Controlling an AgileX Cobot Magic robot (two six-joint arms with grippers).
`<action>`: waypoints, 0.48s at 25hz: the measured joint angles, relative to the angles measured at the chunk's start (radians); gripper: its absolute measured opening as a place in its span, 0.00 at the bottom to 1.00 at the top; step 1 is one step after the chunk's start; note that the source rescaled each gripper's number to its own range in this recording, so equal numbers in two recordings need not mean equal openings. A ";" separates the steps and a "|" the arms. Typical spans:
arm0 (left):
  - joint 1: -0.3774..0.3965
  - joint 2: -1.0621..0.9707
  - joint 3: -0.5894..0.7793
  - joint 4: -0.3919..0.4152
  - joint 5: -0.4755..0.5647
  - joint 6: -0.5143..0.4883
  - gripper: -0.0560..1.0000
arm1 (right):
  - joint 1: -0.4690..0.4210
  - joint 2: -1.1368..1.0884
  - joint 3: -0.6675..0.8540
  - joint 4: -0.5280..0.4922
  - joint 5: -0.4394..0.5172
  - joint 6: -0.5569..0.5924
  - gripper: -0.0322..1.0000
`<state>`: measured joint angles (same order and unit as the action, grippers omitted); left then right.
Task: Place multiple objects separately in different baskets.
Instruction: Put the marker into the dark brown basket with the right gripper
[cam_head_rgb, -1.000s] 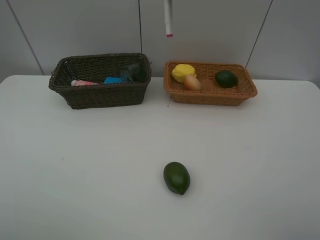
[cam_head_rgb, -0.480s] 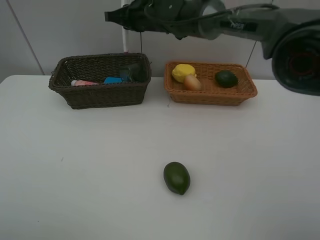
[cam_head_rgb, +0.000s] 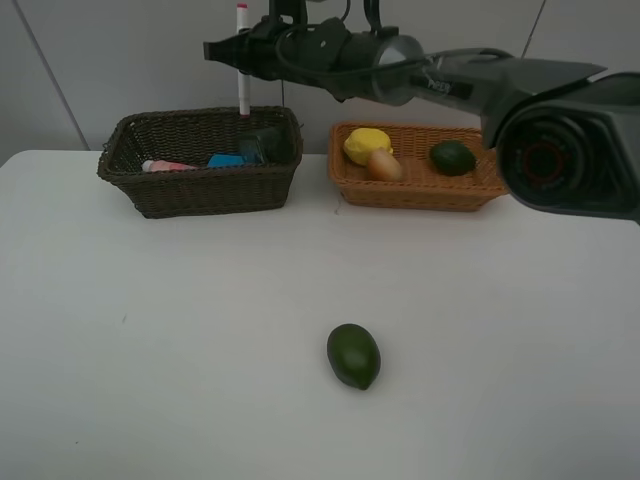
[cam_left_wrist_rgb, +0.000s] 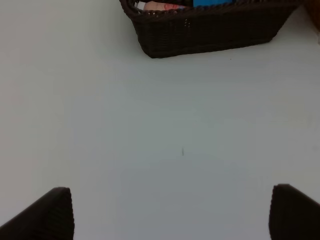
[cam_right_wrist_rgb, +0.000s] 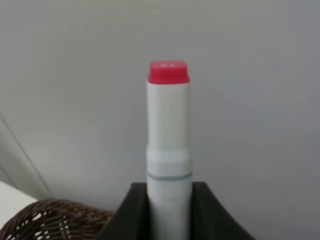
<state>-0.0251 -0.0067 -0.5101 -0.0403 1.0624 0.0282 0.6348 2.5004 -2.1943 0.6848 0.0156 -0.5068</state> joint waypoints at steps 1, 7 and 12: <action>0.000 0.000 0.000 0.000 0.000 0.000 1.00 | 0.000 0.000 0.000 0.000 -0.016 0.000 0.03; 0.000 0.000 0.000 0.000 0.000 0.000 1.00 | 0.000 0.013 -0.001 -0.011 -0.080 0.000 0.04; 0.000 0.000 0.000 0.000 0.000 0.000 1.00 | 0.000 0.030 -0.001 -0.038 -0.075 0.000 0.63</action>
<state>-0.0251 -0.0067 -0.5101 -0.0403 1.0624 0.0282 0.6348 2.5303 -2.1955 0.6467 -0.0591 -0.5068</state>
